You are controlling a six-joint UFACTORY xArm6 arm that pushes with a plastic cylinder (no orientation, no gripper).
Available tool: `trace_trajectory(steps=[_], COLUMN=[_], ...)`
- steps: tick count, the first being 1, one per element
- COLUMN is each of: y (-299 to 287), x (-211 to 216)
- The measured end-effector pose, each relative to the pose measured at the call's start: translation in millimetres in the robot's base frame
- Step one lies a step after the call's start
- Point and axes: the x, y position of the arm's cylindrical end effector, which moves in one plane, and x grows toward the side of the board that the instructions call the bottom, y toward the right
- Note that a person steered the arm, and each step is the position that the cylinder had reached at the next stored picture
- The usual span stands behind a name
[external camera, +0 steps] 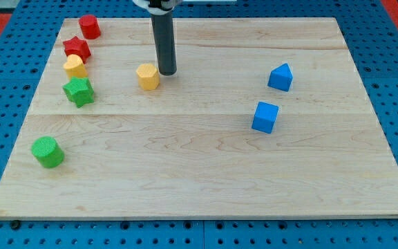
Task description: Move the yellow hexagon in between the green circle and green star
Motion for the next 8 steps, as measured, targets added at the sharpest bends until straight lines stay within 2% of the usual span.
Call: trace_trajectory(steps=[1,3,4,5,7,8], y=[-19,-61,-61,-68,-121,-77], x=[5,69,91,104,121,135])
